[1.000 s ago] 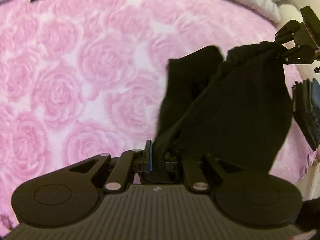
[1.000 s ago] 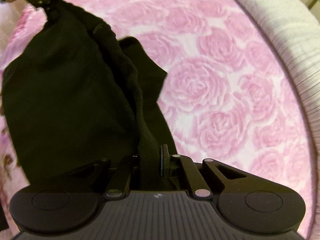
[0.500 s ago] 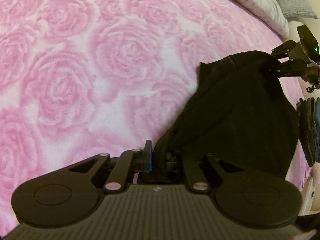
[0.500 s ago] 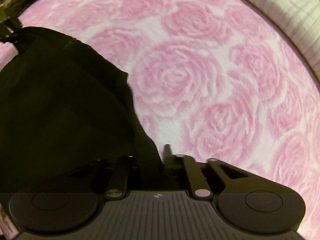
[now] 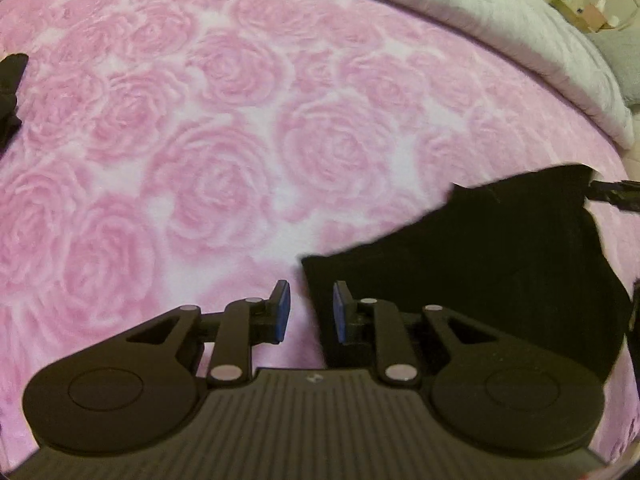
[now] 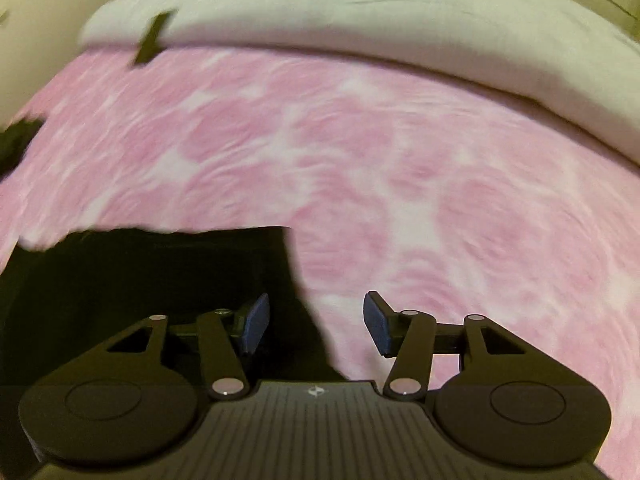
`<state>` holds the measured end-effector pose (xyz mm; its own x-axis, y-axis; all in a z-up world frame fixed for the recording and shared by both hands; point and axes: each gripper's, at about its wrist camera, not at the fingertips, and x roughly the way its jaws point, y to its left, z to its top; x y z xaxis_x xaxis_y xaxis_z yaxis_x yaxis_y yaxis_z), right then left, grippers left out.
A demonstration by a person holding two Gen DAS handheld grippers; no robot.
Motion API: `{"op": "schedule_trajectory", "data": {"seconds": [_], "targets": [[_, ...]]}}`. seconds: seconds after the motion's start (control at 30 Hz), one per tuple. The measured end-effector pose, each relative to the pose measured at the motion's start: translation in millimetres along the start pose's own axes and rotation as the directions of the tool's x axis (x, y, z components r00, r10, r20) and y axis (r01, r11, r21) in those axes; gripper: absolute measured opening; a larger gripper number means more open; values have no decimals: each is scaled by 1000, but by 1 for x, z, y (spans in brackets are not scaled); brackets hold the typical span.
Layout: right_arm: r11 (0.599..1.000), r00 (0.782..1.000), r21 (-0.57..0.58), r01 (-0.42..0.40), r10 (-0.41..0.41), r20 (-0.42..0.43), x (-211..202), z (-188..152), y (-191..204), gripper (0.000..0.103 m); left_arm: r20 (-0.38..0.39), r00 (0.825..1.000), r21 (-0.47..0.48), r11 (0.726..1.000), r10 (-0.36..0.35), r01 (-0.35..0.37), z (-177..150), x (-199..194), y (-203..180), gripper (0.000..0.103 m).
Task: Fold clothes
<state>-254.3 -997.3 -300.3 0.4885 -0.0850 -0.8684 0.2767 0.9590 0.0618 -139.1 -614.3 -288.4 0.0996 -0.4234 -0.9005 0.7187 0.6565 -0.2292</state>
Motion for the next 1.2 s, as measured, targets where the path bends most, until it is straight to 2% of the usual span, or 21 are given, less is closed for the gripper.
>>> {"op": "schedule_trajectory", "data": {"seconds": [0.03, 0.07, 0.17, 0.3, 0.37, 0.4, 0.43, 0.47, 0.5, 0.53, 0.6, 0.7, 0.77, 0.83, 0.9, 0.97, 1.0, 1.03, 1.07, 1.13, 1.2], "targets": [[999, 999, 27, 38, -38, 0, -1, -4, -7, 49, 1, 1000, 10, 1000, -5, 5, -5, -3, -8, 19], [998, 999, 58, 40, -40, 5, -5, -8, -12, 49, -4, 1000, 24, 1000, -14, 14, -11, -4, -18, 19], [995, 998, 78, -58, 57, 15, -17, -24, -5, 41, -34, 999, 78, 996, -41, 44, -27, 3, -47, 21], [979, 977, -5, -206, 205, -59, -11, -48, 19, 37, -90, 995, 149, 987, -50, 63, -48, 35, -76, 21], [982, 980, -61, -178, 171, -97, 3, -57, 25, 34, -92, 995, 153, 987, -42, 56, -51, 50, -78, 23], [990, 989, -84, -115, 106, -107, 11, -60, 23, 31, -91, 995, 149, 987, -39, 52, -52, 55, -77, 25], [995, 993, -93, -45, 35, -111, 17, -61, 18, 18, -87, 995, 141, 989, -40, 52, -51, 57, -75, 25], [997, 994, -77, -8, 0, -107, 20, -61, 11, 16, -82, 996, 133, 990, -45, 55, -50, 59, -73, 25], [999, 995, -43, 8, -12, -95, 19, -59, 5, 16, -78, 996, 129, 990, -46, 55, -48, 59, -72, 24], [1000, 997, -9, 20, -21, -76, 14, -55, 0, 25, -71, 997, 130, 990, -42, 51, -46, 56, -73, 24], [1000, 1000, 18, -9, 9, -7, -1, -49, -4, 28, -43, 998, 128, 991, -38, 43, -44, 43, -73, 23], [999, 998, 11, -36, 35, 45, -5, -34, -6, 46, 8, 999, 63, 998, -33, 33, -41, 23, -59, 32], [995, 995, 39, -90, 88, 46, 10, -21, -8, 50, 14, 1000, 19, 1000, 7, -7, -41, 20, -47, 37], [991, 992, 62, -122, 121, 23, 29, -13, -2, 53, 9, 998, -30, 998, 57, -56, -40, 24, -33, 37], [985, 989, 97, -144, 145, -9, 45, -9, 1, 53, 7, 998, -101, 993, 56, -55, -40, 31, -19, 39], [967, 979, 163, -195, 203, -30, 63, -6, 0, 53, 3, 999, -171, 985, 33, -33, -38, 42, -6, 40], [961, 975, 182, -208, 218, -38, 66, -6, -1, 40, 1, 1000, -195, 980, 23, -22, -37, 46, -2, 40], [957, 972, 196, -215, 228, -46, 67, -6, -1, 15, 0, 1000, -210, 978, 13, -13, -35, 50, 0, 35], [960, 974, 186, -210, 222, -46, 63, -6, 1, 12, 2, 1000, -225, 974, -5, 5, -33, 53, 1, 31], [971, 982, 156, -182, 188, -24, 51, -5, 2, 7, 9, 1000, -237, 971, -21, 22, -29, 55, -2, 9], [981, 991, 136, -137, 135, 22, 31, -4, -3, 6, 53, 998, -201, 979, -27, 37, -24, 44, -12, 9]]}}
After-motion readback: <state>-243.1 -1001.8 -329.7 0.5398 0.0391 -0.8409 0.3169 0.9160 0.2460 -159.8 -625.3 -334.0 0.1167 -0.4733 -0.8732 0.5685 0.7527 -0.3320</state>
